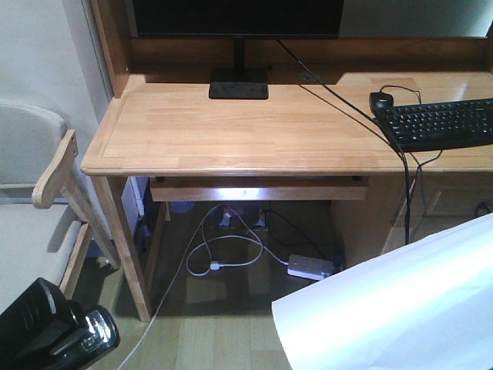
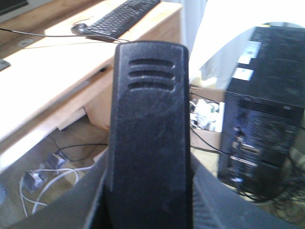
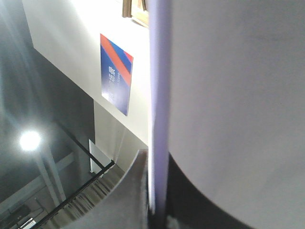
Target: Grab stapler and paper to desk for stapling
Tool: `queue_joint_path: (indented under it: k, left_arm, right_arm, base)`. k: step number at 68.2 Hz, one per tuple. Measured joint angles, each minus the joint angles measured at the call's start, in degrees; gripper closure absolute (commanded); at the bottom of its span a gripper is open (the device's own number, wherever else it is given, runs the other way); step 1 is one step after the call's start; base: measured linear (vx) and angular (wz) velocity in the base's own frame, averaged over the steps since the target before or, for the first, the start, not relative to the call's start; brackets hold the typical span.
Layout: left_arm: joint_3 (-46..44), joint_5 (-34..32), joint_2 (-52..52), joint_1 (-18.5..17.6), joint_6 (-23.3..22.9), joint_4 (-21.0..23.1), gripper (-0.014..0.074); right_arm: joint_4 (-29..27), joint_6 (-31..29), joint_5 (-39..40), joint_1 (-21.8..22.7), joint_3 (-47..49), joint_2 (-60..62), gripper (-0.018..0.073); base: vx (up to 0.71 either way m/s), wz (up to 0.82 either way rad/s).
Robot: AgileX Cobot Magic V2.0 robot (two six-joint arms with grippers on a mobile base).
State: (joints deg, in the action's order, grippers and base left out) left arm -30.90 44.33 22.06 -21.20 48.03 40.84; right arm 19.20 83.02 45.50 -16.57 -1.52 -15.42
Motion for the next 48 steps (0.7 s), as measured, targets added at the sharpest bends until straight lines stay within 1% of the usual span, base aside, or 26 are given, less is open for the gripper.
queue_joint_path:
  k: [48]
  left_arm:
    - [0.0,0.0,0.0,0.0,0.0,0.0,0.0603]
  right_arm:
    - [0.0,0.0,0.0,0.0,0.0,0.0,0.0562]
  base:
    - [0.21,-0.02]
